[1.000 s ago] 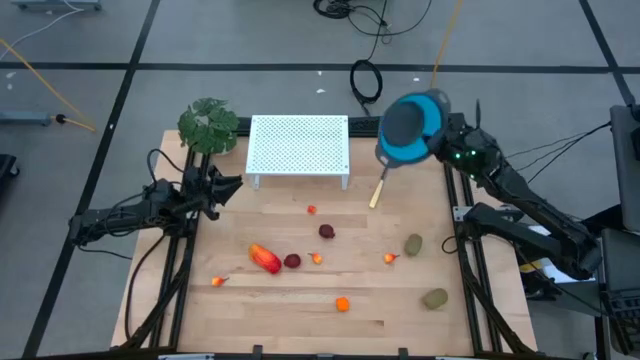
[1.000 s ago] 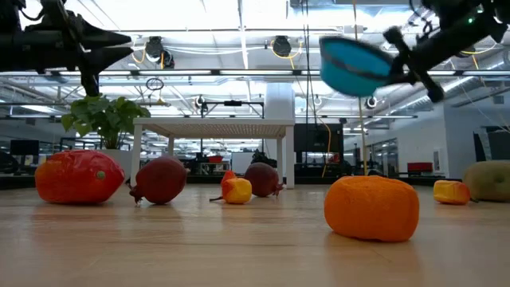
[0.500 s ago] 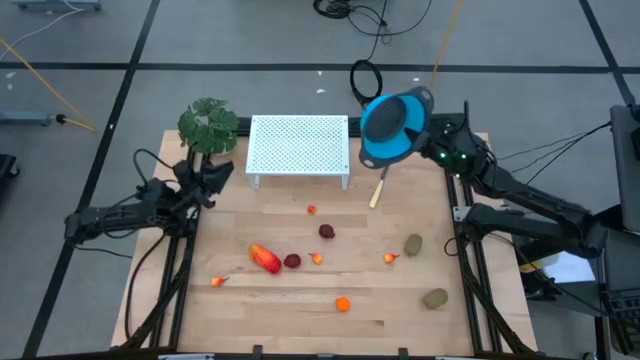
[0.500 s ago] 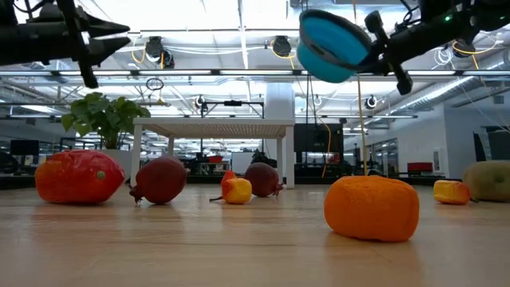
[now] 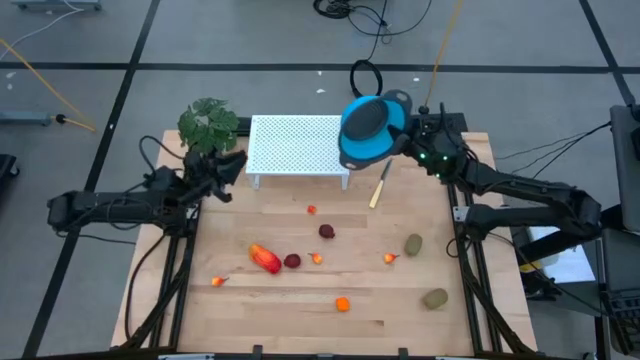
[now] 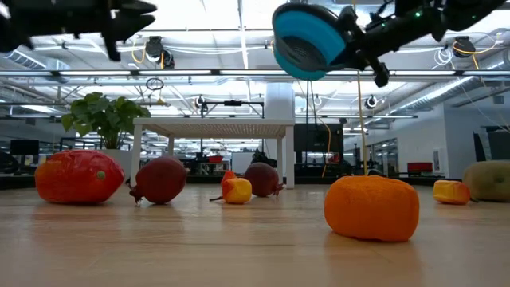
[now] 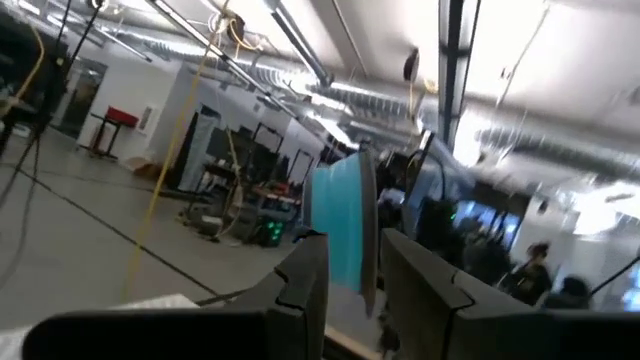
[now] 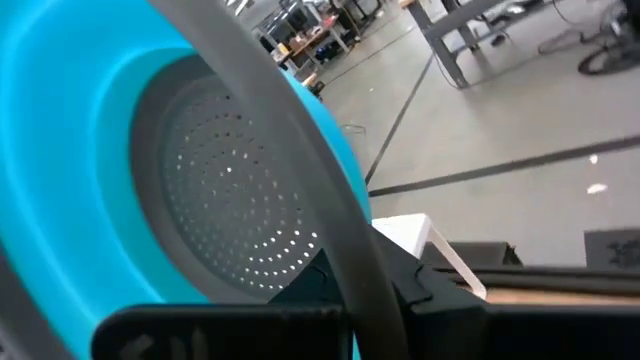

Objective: Pick & Place Fruit
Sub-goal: Put the strainer bowl on the shelf

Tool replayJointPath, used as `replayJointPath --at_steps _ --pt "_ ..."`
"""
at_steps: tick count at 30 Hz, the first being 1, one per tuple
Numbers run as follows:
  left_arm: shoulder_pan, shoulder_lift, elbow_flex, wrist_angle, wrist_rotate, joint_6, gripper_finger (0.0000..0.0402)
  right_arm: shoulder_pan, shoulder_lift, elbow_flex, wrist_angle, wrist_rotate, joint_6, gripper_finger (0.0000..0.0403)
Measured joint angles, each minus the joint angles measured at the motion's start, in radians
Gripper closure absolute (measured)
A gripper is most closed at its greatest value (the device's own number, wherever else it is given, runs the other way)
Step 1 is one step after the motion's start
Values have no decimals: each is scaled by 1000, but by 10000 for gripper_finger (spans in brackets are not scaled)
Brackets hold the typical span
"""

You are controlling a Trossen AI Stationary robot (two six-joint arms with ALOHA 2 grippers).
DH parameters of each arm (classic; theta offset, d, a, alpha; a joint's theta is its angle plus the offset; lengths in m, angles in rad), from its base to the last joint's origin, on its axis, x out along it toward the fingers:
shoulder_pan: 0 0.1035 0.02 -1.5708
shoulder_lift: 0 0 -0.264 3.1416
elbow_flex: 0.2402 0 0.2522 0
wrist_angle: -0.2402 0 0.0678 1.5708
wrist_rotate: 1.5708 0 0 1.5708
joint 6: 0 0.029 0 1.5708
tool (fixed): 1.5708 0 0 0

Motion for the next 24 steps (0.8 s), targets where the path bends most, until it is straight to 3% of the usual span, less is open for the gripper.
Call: replayJointPath --at_steps 12,18,24 --pt "0 355 255 -9 3 167 309 130 162 151 22 212 -298 403" --pt "0 482 352 -8 3 201 309 189 204 154 145 319 -450 403" --pt "3 596 440 -8 1 211 277 215 233 154 227 328 -562 403"
